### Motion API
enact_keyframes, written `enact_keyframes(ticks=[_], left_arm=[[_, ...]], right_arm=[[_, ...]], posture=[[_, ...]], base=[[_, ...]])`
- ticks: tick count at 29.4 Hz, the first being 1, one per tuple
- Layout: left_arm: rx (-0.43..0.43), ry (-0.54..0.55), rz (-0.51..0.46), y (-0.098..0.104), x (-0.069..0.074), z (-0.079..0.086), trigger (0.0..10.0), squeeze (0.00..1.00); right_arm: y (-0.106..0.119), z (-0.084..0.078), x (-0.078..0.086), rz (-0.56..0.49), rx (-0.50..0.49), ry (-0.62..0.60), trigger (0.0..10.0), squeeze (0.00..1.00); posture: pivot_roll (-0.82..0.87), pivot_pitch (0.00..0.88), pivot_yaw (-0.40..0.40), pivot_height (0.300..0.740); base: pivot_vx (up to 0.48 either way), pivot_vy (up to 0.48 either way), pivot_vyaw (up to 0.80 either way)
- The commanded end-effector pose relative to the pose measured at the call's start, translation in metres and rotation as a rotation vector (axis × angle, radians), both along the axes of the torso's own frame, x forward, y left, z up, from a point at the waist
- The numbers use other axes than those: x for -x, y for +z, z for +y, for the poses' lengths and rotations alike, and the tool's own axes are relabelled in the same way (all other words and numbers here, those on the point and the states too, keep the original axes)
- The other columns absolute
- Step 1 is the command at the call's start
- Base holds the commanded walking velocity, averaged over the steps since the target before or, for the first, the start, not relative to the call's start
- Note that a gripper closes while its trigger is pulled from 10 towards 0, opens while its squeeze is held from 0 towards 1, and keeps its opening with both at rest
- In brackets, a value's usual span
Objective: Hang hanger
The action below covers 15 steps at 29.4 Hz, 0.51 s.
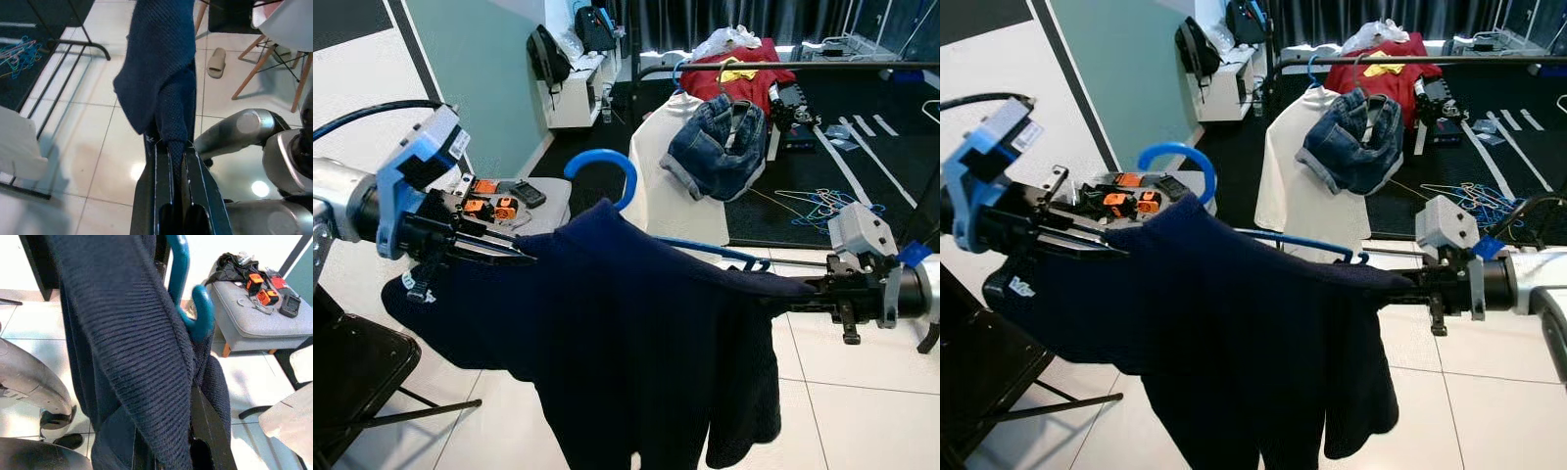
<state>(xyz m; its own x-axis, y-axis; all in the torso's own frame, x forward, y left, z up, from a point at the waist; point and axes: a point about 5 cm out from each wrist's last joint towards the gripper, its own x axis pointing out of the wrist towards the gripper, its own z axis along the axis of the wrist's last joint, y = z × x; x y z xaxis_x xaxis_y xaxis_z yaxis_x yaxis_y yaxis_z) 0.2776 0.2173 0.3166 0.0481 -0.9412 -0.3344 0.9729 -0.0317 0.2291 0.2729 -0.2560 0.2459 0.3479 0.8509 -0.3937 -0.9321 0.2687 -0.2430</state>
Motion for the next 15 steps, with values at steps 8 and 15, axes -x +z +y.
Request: enact_keyframes(ticks=[8,15], left_arm=[[-0.159,0.041,0.058,-0.007,0.009,0.020,10.0,0.00],[-0.238,-0.061,0.228,-0.020,0.029,0.012,10.0,0.00]], right_arm=[[0.012,-0.001,0.003,-0.014,0.016,0.034,0.0,0.00],[0.030,0.002,0.003,-0.043,0.071,0.108,0.0,0.00]], posture=[[-0.15,0.000,0.071,0.740],[-0.15,0.000,0.067,0.740]], base=[[0.000,0.000,0.00],[0.000,0.000,0.00]])
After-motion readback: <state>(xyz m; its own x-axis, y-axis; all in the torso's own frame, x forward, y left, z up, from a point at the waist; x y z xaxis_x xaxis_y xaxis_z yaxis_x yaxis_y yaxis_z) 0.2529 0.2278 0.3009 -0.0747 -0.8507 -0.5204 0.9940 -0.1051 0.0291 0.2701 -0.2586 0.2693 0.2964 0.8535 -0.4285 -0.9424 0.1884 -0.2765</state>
